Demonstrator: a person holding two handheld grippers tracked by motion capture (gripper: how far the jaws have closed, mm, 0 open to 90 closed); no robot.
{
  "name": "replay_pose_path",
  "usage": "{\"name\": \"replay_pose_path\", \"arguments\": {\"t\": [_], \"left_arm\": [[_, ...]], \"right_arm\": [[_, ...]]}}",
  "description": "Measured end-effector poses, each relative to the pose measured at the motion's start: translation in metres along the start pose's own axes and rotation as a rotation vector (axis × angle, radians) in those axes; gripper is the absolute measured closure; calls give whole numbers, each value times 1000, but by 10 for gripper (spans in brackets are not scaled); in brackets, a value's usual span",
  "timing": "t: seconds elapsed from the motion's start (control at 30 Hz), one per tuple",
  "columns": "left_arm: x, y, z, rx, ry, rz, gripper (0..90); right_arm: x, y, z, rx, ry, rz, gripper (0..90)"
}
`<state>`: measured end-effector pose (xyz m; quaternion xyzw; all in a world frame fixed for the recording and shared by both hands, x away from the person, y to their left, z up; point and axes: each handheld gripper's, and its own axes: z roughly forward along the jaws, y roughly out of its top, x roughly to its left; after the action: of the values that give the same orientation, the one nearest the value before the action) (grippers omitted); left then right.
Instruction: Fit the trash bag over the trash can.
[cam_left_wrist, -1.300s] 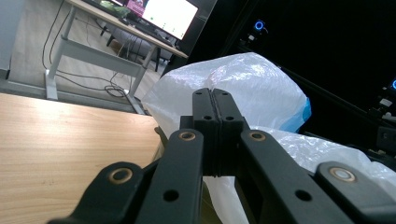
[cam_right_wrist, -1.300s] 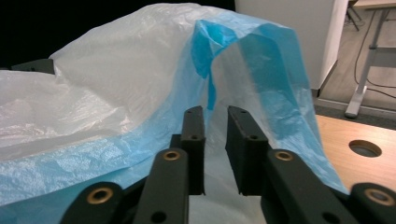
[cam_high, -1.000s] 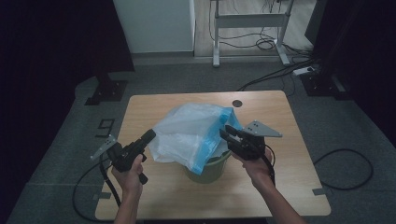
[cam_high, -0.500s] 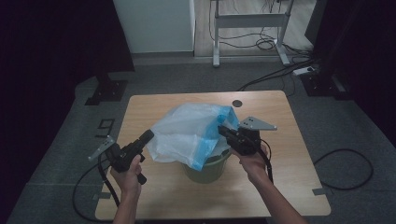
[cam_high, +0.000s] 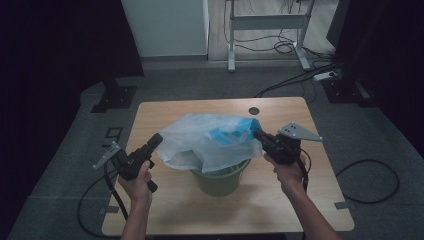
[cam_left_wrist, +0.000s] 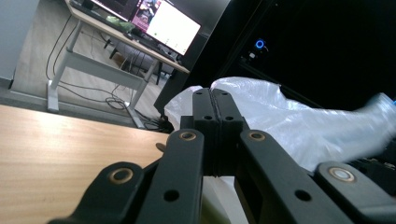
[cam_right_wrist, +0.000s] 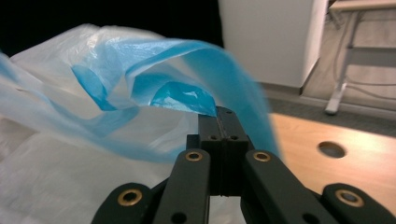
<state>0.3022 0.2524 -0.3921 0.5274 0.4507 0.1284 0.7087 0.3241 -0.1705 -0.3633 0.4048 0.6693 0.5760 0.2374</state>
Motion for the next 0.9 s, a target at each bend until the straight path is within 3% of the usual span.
{"name": "replay_pose_path", "arguments": {"t": [0.3, 0.47, 0.63, 0.9], "left_arm": [[-14, 19, 28, 6, -23, 54, 894], [-20, 18, 28, 25, -33, 106, 893], [-17, 3, 13, 65, -34, 126, 891], [-11, -23, -26, 145, -21, 178, 886]], "right_arm": [[-20, 40, -5, -80, -89, -25, 895], [-26, 53, -15, -135, -114, -32, 895], [-24, 42, -27, -160, -98, -35, 895], [-9, -3, -52, -170, -31, -32, 895]]}}
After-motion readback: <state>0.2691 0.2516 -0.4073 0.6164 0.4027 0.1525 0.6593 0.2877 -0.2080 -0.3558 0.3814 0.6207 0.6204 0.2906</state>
